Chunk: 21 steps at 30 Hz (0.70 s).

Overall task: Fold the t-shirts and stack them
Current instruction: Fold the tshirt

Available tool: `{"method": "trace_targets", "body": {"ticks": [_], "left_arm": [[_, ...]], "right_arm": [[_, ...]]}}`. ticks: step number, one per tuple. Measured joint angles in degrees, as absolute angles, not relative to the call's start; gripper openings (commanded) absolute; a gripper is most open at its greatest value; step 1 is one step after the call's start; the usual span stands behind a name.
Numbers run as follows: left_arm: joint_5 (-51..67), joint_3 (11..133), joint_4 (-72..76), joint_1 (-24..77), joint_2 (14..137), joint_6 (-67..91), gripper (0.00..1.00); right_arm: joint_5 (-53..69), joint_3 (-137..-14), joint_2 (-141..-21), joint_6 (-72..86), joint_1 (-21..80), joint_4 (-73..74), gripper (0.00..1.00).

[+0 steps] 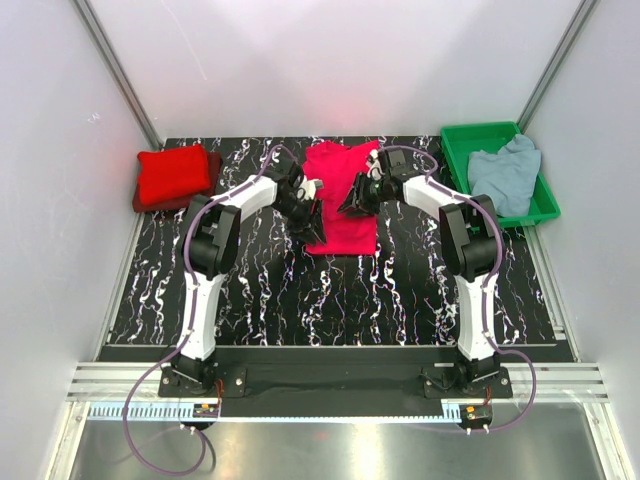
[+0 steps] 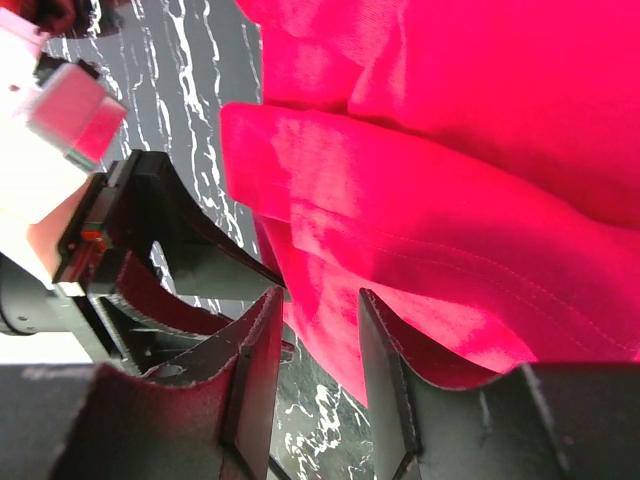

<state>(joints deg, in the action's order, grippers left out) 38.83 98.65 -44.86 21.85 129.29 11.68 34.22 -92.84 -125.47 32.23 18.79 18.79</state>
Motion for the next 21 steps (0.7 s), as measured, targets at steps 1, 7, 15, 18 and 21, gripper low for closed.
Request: {"method": "trace_targets", "body": {"ticks": [1,7,15,18,21], "left_arm": [[38.83,98.65,-44.86,21.85,129.29,11.68,0.49],[38.83,98.65,-44.86,21.85,129.32,11.68,0.49],[38.81,98.98,-44.88,22.26,129.51,11.86,0.49],[38.81,98.98,-44.86,22.59,129.51,11.84,0.49],[38.76,98.98,-44.8,22.9,129.51,11.79,0.49]], "right_arm": [[34.22,-92.71,-125.56,32.29,18.79,18.76,0.42],[34.2,-91.33,-125.62,32.42,18.81,18.92,0.43],[33.87,-91.61,-127.66,32.05,18.81,19.18,0.42],[33.52,-94.72,-130.67,31.33,18.81,19.75,0.42],[32.71,-99.83,-133.34,30.96,18.72,20.36,0.42]]}}
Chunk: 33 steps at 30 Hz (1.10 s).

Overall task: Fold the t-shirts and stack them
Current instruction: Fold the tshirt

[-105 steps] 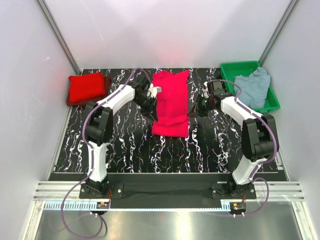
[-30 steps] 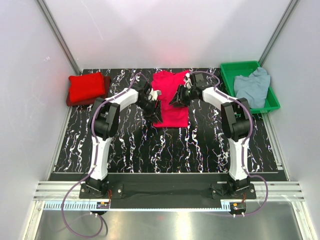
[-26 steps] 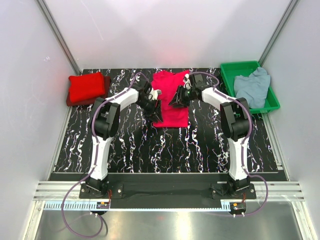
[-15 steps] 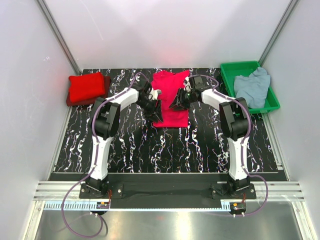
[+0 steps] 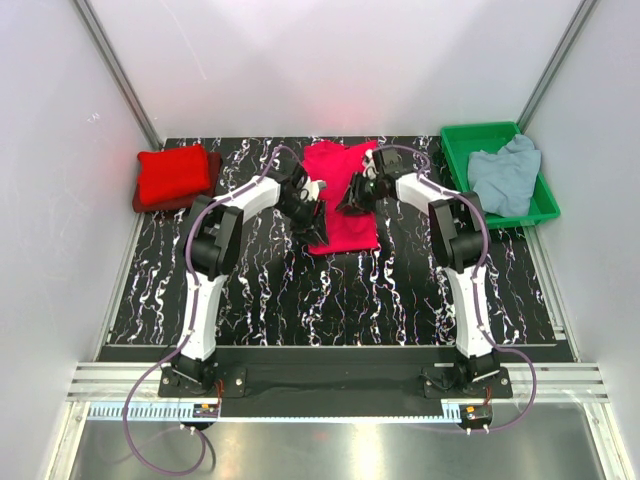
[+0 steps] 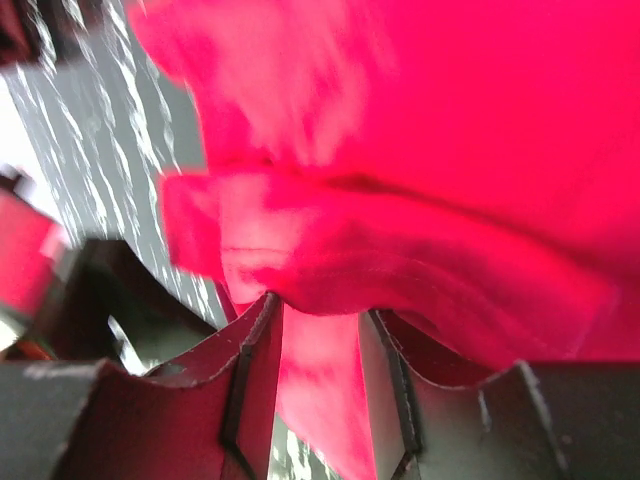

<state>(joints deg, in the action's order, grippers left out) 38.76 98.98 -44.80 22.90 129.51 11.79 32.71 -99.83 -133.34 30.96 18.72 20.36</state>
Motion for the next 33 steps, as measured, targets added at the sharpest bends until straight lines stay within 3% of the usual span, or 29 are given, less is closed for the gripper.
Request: {"method": "trace_targets", "body": {"ticks": [8,14,17,20,26,33], "left_arm": [[38.65,98.96,-44.86,23.05,129.51,11.4,0.49],[38.46,98.98,-45.01,23.14,129.36,10.81,0.55],[36.91,99.0,-46.15,23.14,127.92,9.85,0.78],[35.31,98.54,-47.29,22.85,124.07,9.76,0.84],[35.2,93.51,-46.44,19.79,115.04,10.39,0.84],[35.27,89.08,-46.68,18.24,117.67,11.55,0.79]], "right_arm": [[28.42,-113.78,-137.67,30.65,17.67,19.51,0.43],[25.91,-115.42,-137.32,29.52,15.94,18.04,0.45],[24.53,-110.45,-134.32,28.18,14.87,19.22,0.5],[23.86,-102.56,-128.22,26.89,13.37,21.19,0.54],[24.67,-84.68,-112.42,26.57,8.05,23.75,0.59],[28.67,-70.59,-105.93,28.01,7.84,23.24,0.6]]}}
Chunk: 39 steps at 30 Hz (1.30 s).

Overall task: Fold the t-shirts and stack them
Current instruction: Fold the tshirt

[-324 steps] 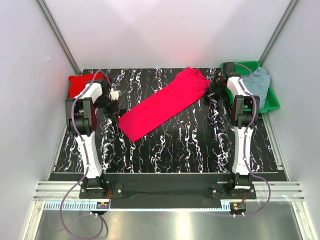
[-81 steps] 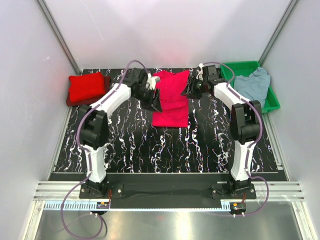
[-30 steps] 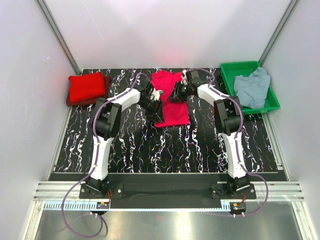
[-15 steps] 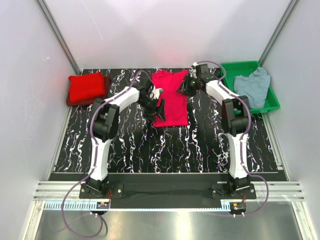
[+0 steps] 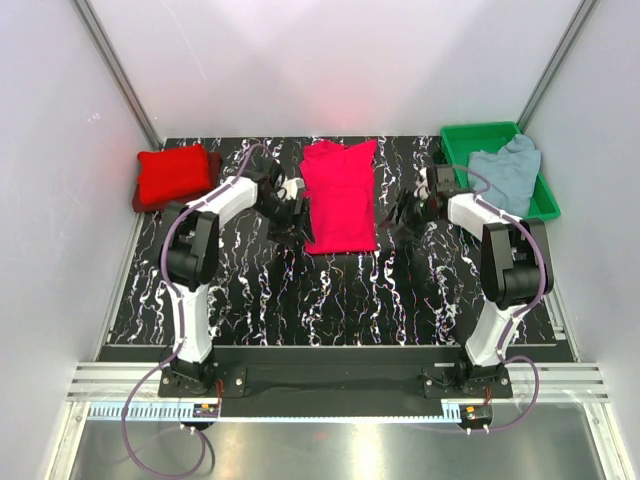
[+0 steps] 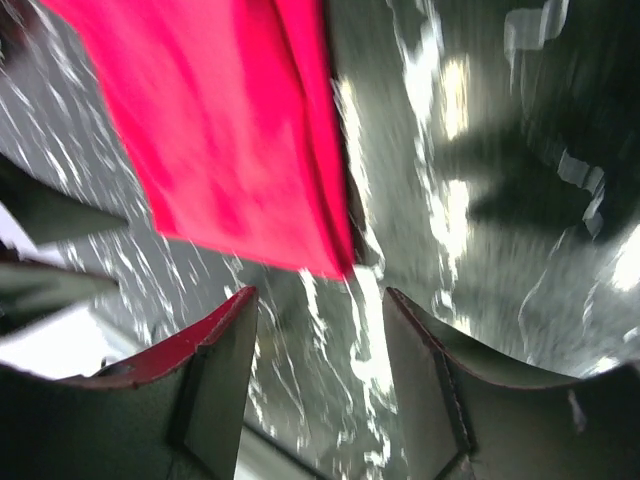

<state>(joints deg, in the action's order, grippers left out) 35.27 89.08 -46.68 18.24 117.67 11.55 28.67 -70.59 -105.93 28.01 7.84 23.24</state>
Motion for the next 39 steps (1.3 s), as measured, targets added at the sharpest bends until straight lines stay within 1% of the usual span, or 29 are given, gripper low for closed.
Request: {"method": "trace_targets", "body": {"ticks": [1,6,8,13,19,24,28,34,36,37,39], "left_arm": [[35.31,89.06,-46.63,18.33,118.56,11.75,0.76],[35.38,89.1,-46.06,18.48,121.82,12.12,0.72],[36.07,89.27,-46.04,18.5,122.65,12.56,0.68],[36.77,89.65,-45.15,18.59,123.22,13.15,0.66],[38.09,90.21,-44.82,19.14,124.05,13.61,0.65],[39.07,90.78,-44.71,19.25,124.79,13.91,0.63],[39.31,91.0,-44.49,19.25,125.12,14.06,0.6],[40.01,91.02,-44.29,19.25,125.4,14.31,0.6],[40.21,91.02,-44.21,19.25,125.45,14.55,0.58],[40.21,91.02,-44.16,19.25,125.49,14.59,0.57],[40.34,91.02,-43.97,19.25,125.64,14.68,0.52]], "right_arm": [[29.56,-68.75,-105.91,28.36,7.88,22.98,0.59],[31.44,-63.59,-105.93,29.28,7.99,22.09,0.57],[32.36,-63.53,-105.93,29.56,7.99,21.61,0.56],[33.61,-63.75,-106.78,30.15,7.99,19.03,0.54],[34.2,-67.05,-112.49,30.89,7.99,17.8,0.53],[35.31,-68.69,-114.21,31.29,8.1,17.63,0.5],[35.86,-68.86,-114.67,31.33,8.43,17.41,0.47],[37.63,-69.47,-115.92,31.38,9.54,17.52,0.42],[37.76,-69.49,-116.03,31.55,9.96,17.61,0.4],[37.8,-69.47,-116.07,31.62,10.17,17.63,0.37],[37.82,-69.43,-116.18,31.77,10.52,17.63,0.33]]}}
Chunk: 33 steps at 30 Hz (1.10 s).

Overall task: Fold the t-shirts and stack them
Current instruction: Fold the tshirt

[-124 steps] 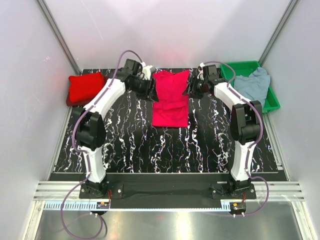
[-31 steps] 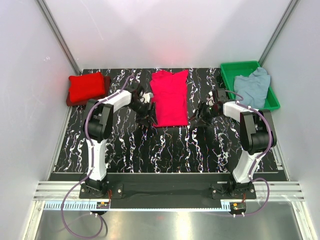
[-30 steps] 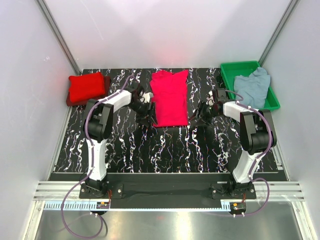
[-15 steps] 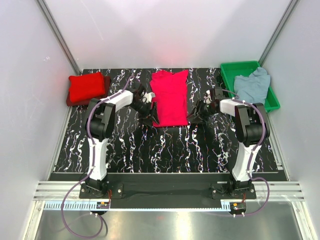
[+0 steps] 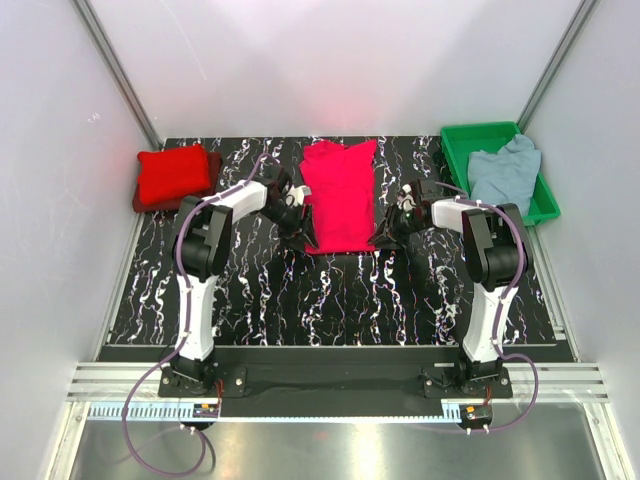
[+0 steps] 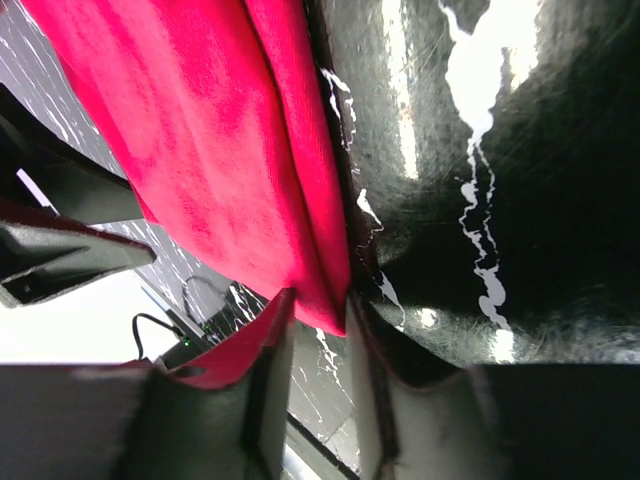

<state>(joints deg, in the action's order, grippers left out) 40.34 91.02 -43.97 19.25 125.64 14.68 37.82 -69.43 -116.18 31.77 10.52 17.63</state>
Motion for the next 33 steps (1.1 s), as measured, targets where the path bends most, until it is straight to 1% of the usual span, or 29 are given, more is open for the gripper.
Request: {"method": "trace_targets", "body": {"ticks": [1,2,3,4,5,6,8,14,19,27,33], "left_arm": [[40.4,91.02,-43.86,19.25,125.75,14.83,0.47],[40.38,91.02,-43.81,19.25,125.89,14.94,0.43],[40.36,91.02,-43.72,19.25,126.02,14.94,0.31],[40.38,91.02,-43.55,19.25,126.19,15.07,0.25],[40.36,91.0,-43.38,19.25,126.43,14.96,0.2],[40.4,91.0,-43.24,19.25,126.65,14.92,0.09],[40.56,90.83,-43.03,19.25,126.89,14.98,0.0],[41.65,89.62,-42.5,19.29,126.8,14.96,0.0],[42.13,87.37,-43.2,19.46,124.51,14.9,0.0],[42.87,82.72,-44.6,19.7,110.93,14.96,0.0],[43.51,80.38,-44.97,20.47,101.97,15.33,0.0]], "right_arm": [[37.82,-69.36,-116.2,31.83,10.63,17.65,0.29],[37.82,-69.3,-116.22,31.94,10.72,17.65,0.23],[37.85,-69.23,-116.22,31.97,10.79,17.67,0.2],[37.91,-69.21,-116.22,31.97,10.83,17.69,0.16],[38.06,-69.21,-116.22,31.94,10.83,17.72,0.1],[38.13,-69.21,-116.22,31.83,10.83,17.82,0.08],[38.19,-69.19,-116.22,31.79,10.83,17.98,0.01],[38.22,-67.81,-114.69,31.46,10.83,18.92,0.0],[38.74,-66.89,-109.8,30.55,10.83,21.56,0.0],[40.29,-63.86,-97.71,28.8,10.87,25.87,0.0],[40.56,-61.89,-91.39,27.9,10.87,30.17,0.0]]}}
